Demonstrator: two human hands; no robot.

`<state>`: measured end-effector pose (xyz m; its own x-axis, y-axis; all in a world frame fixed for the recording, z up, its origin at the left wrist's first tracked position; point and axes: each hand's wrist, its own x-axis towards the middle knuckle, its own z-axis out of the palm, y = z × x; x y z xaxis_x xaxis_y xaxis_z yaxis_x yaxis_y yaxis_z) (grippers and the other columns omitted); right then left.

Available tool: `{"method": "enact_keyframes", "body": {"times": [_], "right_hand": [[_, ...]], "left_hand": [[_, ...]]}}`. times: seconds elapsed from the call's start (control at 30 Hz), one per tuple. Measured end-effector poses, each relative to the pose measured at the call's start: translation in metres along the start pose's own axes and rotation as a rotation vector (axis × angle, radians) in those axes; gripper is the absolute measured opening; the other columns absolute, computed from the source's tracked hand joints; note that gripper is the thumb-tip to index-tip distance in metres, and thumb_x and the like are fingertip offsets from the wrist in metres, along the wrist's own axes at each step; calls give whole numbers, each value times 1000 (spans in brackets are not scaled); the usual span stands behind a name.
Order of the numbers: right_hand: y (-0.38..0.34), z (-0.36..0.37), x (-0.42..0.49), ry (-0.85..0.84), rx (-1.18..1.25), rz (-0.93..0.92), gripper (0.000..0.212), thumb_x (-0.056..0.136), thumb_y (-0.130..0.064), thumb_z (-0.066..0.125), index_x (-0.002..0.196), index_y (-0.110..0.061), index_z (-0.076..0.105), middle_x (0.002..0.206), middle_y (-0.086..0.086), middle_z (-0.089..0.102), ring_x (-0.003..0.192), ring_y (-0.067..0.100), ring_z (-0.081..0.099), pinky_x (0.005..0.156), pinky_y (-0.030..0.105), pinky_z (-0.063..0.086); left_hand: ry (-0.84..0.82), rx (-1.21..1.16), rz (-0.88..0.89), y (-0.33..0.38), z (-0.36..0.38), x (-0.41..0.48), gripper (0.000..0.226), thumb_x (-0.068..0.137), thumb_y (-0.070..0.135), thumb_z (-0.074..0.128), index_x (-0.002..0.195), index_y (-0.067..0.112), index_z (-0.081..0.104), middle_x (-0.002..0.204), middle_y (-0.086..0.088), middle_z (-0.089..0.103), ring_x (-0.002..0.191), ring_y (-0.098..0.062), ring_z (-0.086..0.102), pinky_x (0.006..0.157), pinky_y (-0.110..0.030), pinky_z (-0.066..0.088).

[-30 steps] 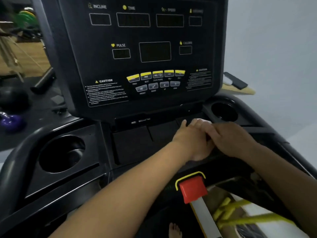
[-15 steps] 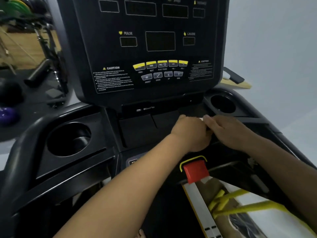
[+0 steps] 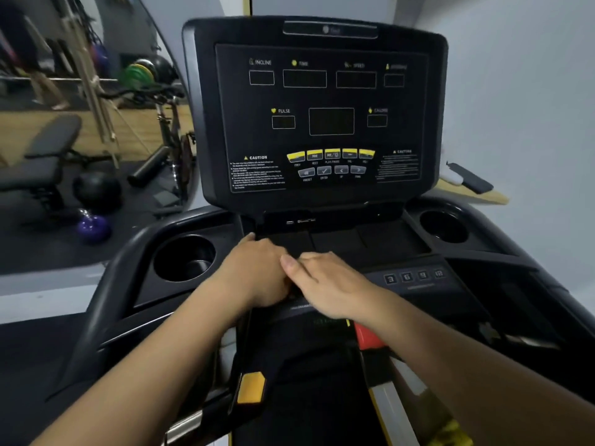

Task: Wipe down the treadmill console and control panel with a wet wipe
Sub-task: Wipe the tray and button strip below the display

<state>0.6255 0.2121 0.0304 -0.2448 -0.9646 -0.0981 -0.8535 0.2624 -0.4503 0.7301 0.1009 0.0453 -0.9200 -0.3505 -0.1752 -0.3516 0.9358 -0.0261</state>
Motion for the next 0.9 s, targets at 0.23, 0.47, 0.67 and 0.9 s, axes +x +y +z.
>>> {"method": "enact_keyframes", "body": {"times": [0.23,0.47,0.67,0.9], "right_hand": [[93,-46,-41,18,-365,152,87,78,-66,-9,116,-32,63,116,-10,62,123,12,41,118,52,10],[165,-79,-63,57,-519,321,69,94,-57,3,117,-31,64,132,-9,53,120,16,37,109,43,25],[179,-77,-60,70,-411,407,61,99,-53,15,133,-28,58,160,-4,21,144,17,16,116,44,20],[162,-69,-61,160,-290,396,63,98,-56,19,130,-22,62,151,-2,38,140,15,25,114,45,26]], "left_hand": [[106,-140,152,83,10,58,34,99,34,40,105,11,65,108,-18,70,104,-38,61,101,-41,38],[4,-290,310,146,12,138,44,102,38,28,133,18,52,135,-5,54,122,-30,44,108,-47,33],[17,-293,326,148,12,161,42,101,35,27,128,19,54,132,-3,55,122,-28,41,115,-50,22],[61,-219,333,134,9,139,32,99,32,38,119,18,59,115,-6,63,113,-28,46,110,-45,28]]}}
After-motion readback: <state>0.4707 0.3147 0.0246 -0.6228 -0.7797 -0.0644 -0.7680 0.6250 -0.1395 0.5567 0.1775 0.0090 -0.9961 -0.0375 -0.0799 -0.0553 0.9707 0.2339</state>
